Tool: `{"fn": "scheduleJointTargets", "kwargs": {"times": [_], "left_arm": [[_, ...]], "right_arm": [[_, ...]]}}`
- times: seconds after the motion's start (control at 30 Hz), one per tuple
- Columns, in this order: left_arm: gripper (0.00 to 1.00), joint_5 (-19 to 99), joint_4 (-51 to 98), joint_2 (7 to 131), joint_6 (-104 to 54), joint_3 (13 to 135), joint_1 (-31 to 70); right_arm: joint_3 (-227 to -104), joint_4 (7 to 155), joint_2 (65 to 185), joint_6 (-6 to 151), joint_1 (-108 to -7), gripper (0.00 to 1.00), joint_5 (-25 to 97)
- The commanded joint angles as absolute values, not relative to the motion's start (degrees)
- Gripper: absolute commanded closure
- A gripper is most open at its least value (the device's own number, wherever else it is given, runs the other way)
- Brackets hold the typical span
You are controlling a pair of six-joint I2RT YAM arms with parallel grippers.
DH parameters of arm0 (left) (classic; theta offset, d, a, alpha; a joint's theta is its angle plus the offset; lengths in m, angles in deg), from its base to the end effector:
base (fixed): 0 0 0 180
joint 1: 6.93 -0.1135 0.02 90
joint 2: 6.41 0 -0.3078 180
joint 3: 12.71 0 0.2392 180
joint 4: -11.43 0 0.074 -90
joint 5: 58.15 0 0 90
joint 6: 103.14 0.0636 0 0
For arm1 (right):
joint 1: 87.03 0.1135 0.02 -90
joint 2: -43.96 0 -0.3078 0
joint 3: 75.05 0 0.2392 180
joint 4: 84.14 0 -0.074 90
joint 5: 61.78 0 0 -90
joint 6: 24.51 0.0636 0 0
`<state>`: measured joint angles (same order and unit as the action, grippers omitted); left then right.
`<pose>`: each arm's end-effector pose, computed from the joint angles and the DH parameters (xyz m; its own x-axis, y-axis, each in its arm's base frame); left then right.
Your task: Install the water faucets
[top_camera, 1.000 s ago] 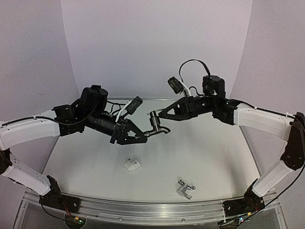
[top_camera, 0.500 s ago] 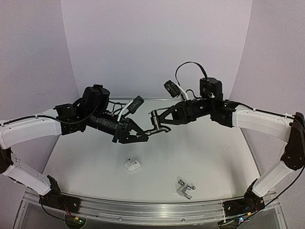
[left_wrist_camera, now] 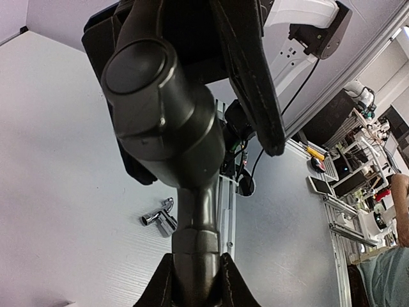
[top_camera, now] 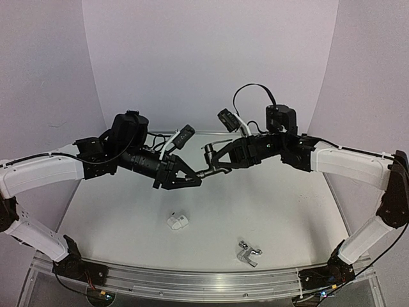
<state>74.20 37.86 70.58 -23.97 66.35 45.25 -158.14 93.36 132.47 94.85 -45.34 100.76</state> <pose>0.1501 -0.2632 0.3721 -0.4288 0.3260 -0.8425 0.8955 0.0302 -0.4441 0.2153 0.2730 0.3858 -0.5335 -0.2781 -0.7988 -0.7384 -0.3075 0.6002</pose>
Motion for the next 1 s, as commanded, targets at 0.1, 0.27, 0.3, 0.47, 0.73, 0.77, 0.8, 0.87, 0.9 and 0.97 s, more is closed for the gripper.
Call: {"fn": "scheduleJointTargets", "kwargs": {"times": [0.1, 0.27, 0.3, 0.47, 0.73, 0.77, 0.8, 0.87, 0.9, 0.97], "left_arm": [[1.0, 74.7, 33.8, 72.3, -23.2, 71.4, 45.2], [1.0, 75.4, 33.9, 72.9, -23.0, 71.9, 45.2], [1.0, 75.6, 33.9, 72.9, -23.0, 71.9, 45.2], [1.0, 76.2, 34.3, 72.6, -22.7, 71.8, 45.2], [1.0, 77.6, 37.0, 73.0, -22.2, 73.0, 45.2], [1.0, 77.7, 37.2, 73.0, -22.2, 73.1, 45.2], [1.0, 77.8, 37.5, 73.1, -22.2, 73.3, 45.2], [1.0, 78.1, 38.3, 73.3, -22.0, 73.7, 45.2], [1.0, 78.3, 38.6, 73.3, -21.9, 73.9, 45.2], [1.0, 78.6, 39.6, 73.5, -21.6, 74.4, 45.2]], "right_arm": [[-159.0, 95.5, 133.2, 94.4, -43.8, 0.57, 101.4], [-159.0, 95.5, 133.3, 94.6, -43.6, 0.6, 101.6], [-159.0, 95.5, 133.3, 94.6, -43.6, 0.61, 101.6], [-158.7, 95.5, 133.2, 94.3, -43.6, 0.64, 101.9], [-158.3, 95.1, 133.0, 92.8, -43.6, 0.67, 101.8], [-158.3, 95.0, 133.0, 92.7, -43.6, 0.67, 101.8], [-158.3, 94.8, 132.9, 92.6, -43.6, 0.67, 101.8], [-158.3, 94.6, 132.9, 92.4, -43.6, 0.68, 101.7], [-158.2, 94.5, 132.9, 92.2, -43.6, 0.7, 101.7], [-158.1, 94.3, 132.8, 91.9, -43.6, 0.73, 101.7]]}}
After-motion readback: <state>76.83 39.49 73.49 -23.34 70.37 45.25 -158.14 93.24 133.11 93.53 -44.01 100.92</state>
